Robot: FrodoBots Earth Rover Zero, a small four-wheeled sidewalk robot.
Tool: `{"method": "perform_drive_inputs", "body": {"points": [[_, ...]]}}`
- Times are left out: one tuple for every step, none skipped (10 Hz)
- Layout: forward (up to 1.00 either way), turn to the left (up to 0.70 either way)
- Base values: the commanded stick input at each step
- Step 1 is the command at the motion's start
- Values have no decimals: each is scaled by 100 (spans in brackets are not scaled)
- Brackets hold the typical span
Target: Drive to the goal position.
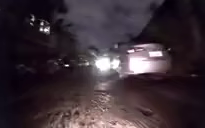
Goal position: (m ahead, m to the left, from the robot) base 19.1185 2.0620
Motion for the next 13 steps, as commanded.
{"method": "perform_drive_inputs", "body": {"points": [[0, 0], [0, 0], [0, 0], [0, 0], [0, -28], [0, -45], [0, -45], [0, -45], [0, -45], [50, -27], [50, -27], [50, -27], [50, -27]]}}
